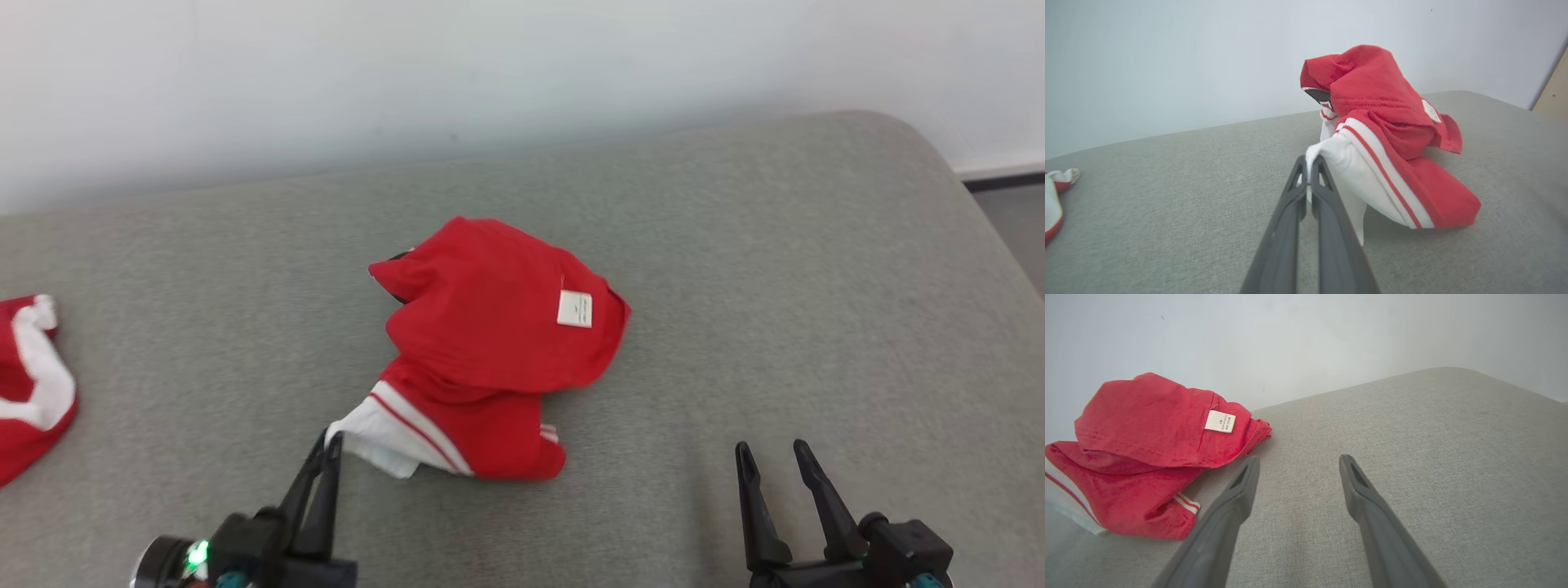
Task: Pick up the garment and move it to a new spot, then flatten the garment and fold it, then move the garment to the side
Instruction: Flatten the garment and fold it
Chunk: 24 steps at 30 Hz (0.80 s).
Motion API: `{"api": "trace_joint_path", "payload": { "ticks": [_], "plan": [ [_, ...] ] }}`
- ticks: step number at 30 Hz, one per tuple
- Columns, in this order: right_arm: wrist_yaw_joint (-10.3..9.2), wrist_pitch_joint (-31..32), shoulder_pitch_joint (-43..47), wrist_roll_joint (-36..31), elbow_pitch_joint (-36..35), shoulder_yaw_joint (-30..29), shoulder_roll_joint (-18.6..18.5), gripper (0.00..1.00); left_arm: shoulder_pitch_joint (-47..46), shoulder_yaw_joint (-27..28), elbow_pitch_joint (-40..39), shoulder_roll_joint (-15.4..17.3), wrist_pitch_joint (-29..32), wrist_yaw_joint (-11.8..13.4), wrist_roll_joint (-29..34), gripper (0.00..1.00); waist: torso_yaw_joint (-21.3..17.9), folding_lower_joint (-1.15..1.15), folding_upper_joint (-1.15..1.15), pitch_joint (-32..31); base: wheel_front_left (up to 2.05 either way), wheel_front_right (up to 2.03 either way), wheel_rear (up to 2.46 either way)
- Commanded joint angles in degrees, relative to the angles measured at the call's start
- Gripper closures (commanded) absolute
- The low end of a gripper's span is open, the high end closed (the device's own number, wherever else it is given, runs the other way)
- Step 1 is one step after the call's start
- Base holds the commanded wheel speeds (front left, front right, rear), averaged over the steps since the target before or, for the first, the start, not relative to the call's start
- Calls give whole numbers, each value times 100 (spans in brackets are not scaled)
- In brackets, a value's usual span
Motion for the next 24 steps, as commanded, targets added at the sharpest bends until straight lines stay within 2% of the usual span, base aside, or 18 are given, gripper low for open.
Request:
{"api": "trace_joint_path", "payload": {
  "ticks": [1, 7, 17, 18, 19, 20, 24],
  "plan": [
    [-13, -3, 85, 22, 25, -8, 4, 0, 212, 114, -167, 56, -20, 46, -3, 100, 437, 1, 0, -199, 0, 0, 0],
    [-13, -3, 87, 36, 24, -9, 3, 0, 860, 621, -644, 152, -20, 282, -62, 100, 650, 1, 0, -210, 0, 0, 0],
    [-13, -3, 104, 7, 80, 21, 4, 0, 1217, 588, 126, -210, -20, 80, -255, 100, 699, 1, 0, -256, 0, 0, 0],
    [-13, -3, 105, 0, 82, 12, 4, 0, 1171, 596, 152, -241, -20, 53, -258, 97, 697, 1, 0, -265, 0, 0, 0],
    [-13, -3, 109, -6, 82, -1, 4, 0, 1122, 620, 112, -273, -20, 48, -258, 38, 701, 1, 0, -280, 0, 0, 0],
    [-13, -3, 123, -12, 82, -15, 4, 0, 1100, 653, 46, -304, -20, 48, -264, 0, 708, 1, 0, -292, 0, 0, 0],
    [-13, -3, 172, -27, 72, -62, 5, 0, 1032, 889, -538, -373, -20, 20, -192, 0, 771, 1, 0, -343, 0, 0, 0]
  ]
}}
